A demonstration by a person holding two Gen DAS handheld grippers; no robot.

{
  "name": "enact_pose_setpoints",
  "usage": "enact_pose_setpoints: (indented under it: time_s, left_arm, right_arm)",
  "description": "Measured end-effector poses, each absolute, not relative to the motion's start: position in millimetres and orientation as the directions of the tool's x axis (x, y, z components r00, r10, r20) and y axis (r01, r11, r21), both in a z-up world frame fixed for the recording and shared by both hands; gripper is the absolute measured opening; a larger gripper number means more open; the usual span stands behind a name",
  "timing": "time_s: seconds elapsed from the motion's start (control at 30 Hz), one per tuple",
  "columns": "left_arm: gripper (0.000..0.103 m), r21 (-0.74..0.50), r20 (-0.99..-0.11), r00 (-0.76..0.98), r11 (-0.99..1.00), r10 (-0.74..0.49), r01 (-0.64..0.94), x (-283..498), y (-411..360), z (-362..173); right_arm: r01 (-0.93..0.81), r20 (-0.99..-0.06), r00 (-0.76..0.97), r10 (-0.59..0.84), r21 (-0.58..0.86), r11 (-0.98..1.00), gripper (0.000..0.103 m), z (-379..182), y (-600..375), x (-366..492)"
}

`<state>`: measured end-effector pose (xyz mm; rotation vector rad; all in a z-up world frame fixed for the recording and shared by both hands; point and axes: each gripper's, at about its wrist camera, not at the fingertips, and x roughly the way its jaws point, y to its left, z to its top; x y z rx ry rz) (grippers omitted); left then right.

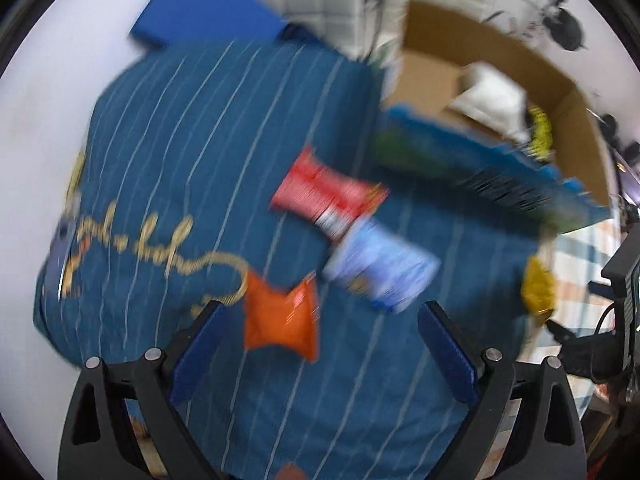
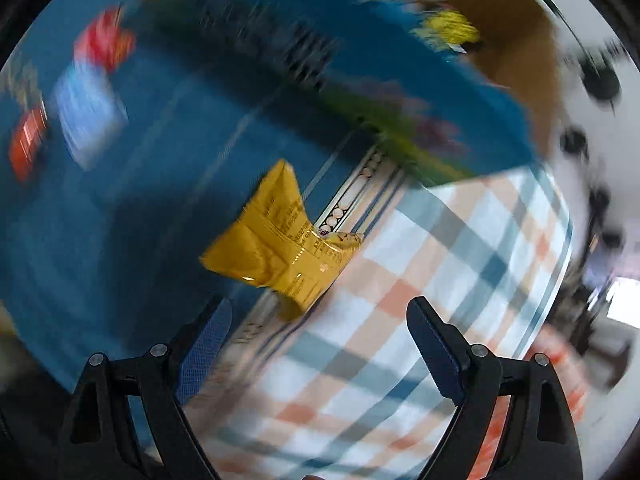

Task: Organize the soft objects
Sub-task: 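Grasp the orange snack bag with the left tool while the right tool reaches the yellow bag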

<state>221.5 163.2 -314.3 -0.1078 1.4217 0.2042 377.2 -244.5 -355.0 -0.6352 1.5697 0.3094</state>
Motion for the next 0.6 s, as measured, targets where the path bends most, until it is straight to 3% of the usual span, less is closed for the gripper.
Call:
enact_pose_setpoints:
  time_s: [0.2, 0.23, 0.27, 0.33, 0.6]
  left_arm:
    - [0.097, 0.031, -0.999, 0.027, 0.937, 0.043, -0.348, 198, 203, -359]
    - [0.097, 0.029, -0.999, 0.013, 0.931, 0.036, -0.364, 198, 208, -366]
    - [0.097, 0.031, -1.0, -0.013, 0.925, 0.028, -0.38, 198, 214, -377]
    - [0.097, 0.038, -0.999, -0.051, 0.916, 0.019, -0.4, 198, 221, -392]
    - [0.097, -0.17, -0.954, -0.05, 0.671, -0.295, -0.722, 177, 279, -436]
  right_arm:
    - [-0.696, -0.957, -0.035, -0.286, -0.182, 0.695, 0.091, -402, -228, 382]
    - [-0.701, -0.956, -0.039, -0.292, -0.182, 0.69, 0.085, -408, -226, 381]
    - [-0.7, -0.954, -0.043, -0.296, -0.182, 0.69, 0.072, -412, -225, 382]
    - [-0.693, -0.949, -0.048, -0.312, -0.193, 0.694, 0.067, -417, -222, 385]
    - [-0.596, -0.958, -0.106, -0.266, -0.153, 0.788, 0.06, -413, -223, 378]
